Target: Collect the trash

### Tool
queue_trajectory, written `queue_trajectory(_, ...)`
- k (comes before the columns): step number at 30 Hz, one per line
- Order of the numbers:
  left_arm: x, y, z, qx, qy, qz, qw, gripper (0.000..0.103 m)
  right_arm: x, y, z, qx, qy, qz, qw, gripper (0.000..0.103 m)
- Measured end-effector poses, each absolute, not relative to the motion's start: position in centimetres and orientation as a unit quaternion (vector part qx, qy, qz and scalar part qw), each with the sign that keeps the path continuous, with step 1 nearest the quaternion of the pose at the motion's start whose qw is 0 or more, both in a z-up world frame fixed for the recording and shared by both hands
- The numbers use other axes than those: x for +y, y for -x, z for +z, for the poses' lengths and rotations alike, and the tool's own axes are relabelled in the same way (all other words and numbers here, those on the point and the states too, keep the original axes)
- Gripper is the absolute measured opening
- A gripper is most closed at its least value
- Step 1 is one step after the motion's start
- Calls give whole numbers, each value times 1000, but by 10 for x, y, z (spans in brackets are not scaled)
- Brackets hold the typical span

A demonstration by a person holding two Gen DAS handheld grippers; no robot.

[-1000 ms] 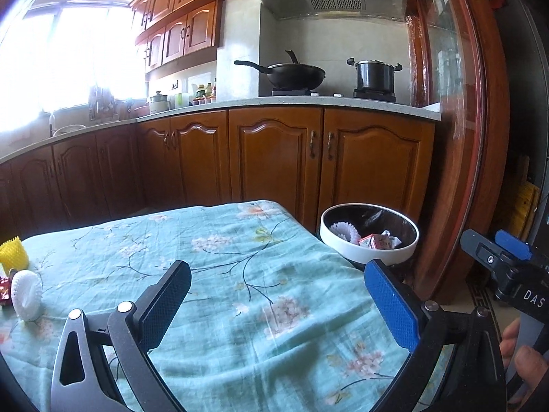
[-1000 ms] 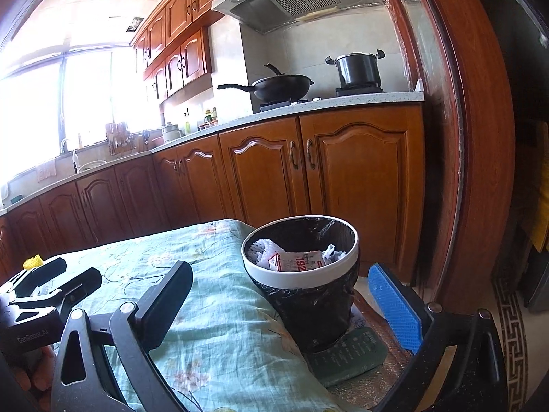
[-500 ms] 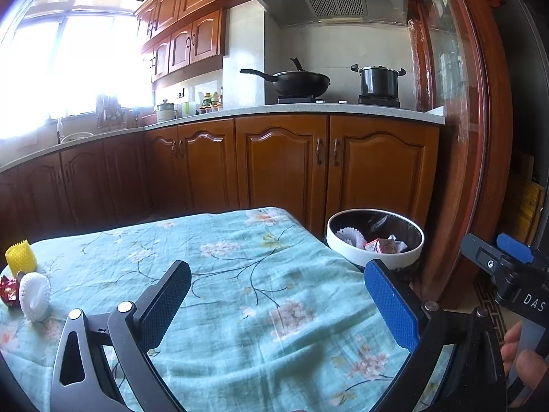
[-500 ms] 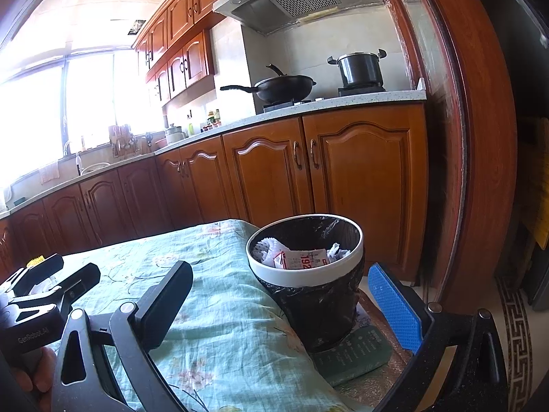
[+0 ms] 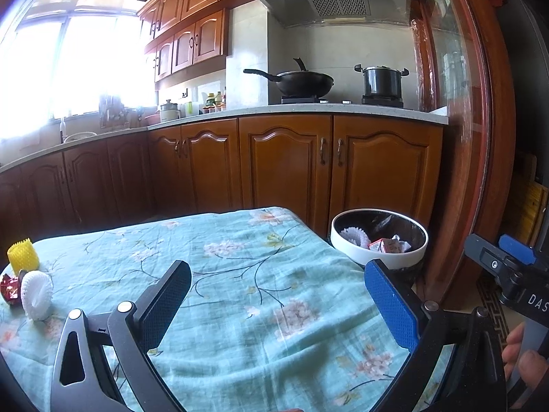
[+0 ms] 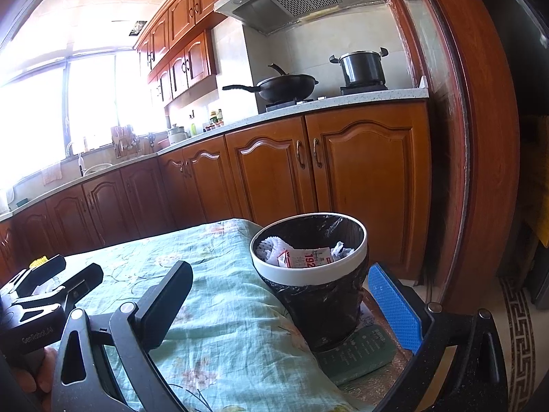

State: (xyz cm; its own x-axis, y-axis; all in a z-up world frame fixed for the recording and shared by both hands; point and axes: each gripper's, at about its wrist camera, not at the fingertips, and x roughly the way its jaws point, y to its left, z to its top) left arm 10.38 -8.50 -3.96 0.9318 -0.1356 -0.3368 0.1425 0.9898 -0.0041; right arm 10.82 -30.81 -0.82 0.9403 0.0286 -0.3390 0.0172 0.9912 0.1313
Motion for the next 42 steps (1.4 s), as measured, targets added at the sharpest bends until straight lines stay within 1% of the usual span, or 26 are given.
queue_trajectory(42,-86,-113,-45,178,-14,-82,980,102,-302,-108,-3,170,-85,23,982,103)
